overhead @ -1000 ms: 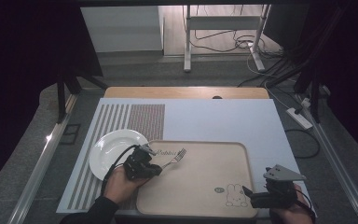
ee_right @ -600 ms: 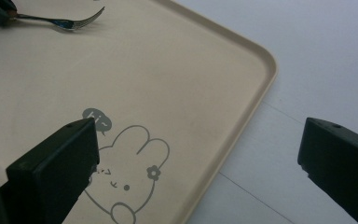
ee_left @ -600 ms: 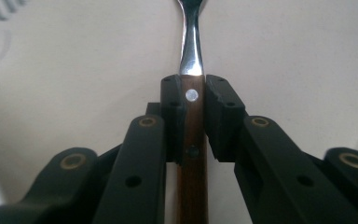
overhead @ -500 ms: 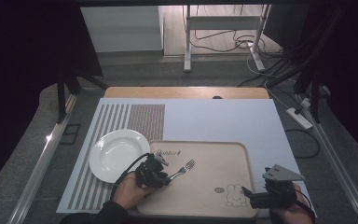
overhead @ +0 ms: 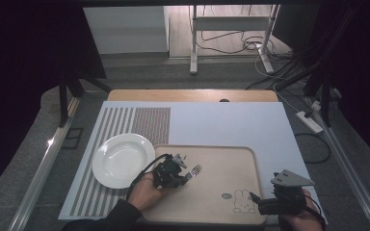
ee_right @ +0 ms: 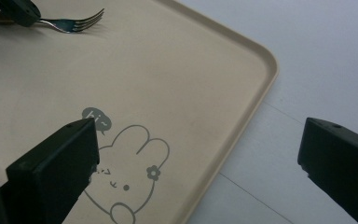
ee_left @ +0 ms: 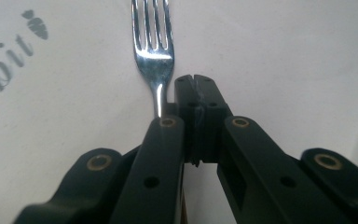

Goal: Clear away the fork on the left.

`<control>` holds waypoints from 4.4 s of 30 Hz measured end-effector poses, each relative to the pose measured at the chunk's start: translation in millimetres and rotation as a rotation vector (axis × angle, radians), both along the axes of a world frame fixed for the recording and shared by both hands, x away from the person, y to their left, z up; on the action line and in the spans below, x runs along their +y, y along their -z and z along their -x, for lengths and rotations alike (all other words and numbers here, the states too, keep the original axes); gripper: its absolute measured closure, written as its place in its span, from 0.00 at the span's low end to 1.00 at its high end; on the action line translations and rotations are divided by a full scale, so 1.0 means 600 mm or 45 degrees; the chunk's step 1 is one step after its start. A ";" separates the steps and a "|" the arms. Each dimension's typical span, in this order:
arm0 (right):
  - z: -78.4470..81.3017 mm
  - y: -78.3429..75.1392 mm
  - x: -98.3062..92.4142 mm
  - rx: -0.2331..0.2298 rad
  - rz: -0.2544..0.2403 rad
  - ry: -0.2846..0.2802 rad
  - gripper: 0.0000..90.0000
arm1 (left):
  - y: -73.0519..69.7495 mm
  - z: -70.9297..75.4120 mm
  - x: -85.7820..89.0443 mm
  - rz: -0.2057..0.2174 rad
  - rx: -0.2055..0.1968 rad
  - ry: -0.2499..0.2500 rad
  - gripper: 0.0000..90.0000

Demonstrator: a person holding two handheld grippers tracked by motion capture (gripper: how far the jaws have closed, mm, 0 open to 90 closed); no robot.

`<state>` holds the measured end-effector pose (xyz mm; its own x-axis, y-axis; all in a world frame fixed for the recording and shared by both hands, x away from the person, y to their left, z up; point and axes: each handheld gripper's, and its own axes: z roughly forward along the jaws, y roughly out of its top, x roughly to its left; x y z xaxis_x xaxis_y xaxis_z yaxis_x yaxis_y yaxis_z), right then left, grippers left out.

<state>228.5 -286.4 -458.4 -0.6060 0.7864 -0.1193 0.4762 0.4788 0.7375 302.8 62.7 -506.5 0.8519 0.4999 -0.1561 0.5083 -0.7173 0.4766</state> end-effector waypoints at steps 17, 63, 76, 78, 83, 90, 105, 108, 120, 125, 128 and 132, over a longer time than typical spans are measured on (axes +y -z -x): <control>0.002 -0.001 -0.002 -0.005 -0.010 0.004 0.00 | 0.007 -0.027 0.047 -0.077 -0.036 -0.159 0.99; 0.003 -0.001 0.000 -0.011 -0.005 -0.009 0.00 | -0.003 -0.044 0.127 0.030 -0.015 -0.312 0.97; 0.004 -0.001 -0.001 -0.012 -0.005 -0.004 0.00 | -0.026 -0.033 0.147 0.119 -0.045 -0.330 0.85; 0.004 -0.001 -0.001 -0.011 -0.005 -0.002 0.00 | -0.029 -0.031 0.152 0.132 -0.055 -0.337 0.81; 0.005 -0.001 -0.001 -0.013 -0.005 -0.002 0.00 | -0.034 -0.028 0.162 0.140 -0.081 -0.343 0.67; 0.003 -0.001 0.000 -0.009 -0.002 -0.007 0.00 | -0.034 -0.024 0.178 0.144 -0.092 -0.369 0.41; 0.003 -0.001 0.000 -0.011 -0.006 -0.004 0.00 | -0.039 0.005 0.221 0.128 -0.162 -0.456 0.00; 0.003 -0.001 -0.001 -0.011 -0.007 -0.003 0.00 | -0.038 0.013 0.235 0.176 -0.141 -0.485 0.00; 0.003 -0.001 0.000 -0.007 -0.003 0.002 0.00 | -0.033 0.060 0.277 0.332 -0.155 -0.522 0.00; 0.003 -0.001 0.000 -0.007 -0.008 0.007 0.00 | -0.029 0.073 0.290 0.358 -0.165 -0.537 0.00; 0.003 -0.001 0.000 -0.008 -0.010 0.009 0.00 | -0.029 0.082 0.293 0.350 -0.178 -0.532 0.00; 0.003 -0.001 -0.001 -0.007 -0.010 0.010 0.00 | -0.026 0.095 0.300 0.347 -0.182 -0.531 0.00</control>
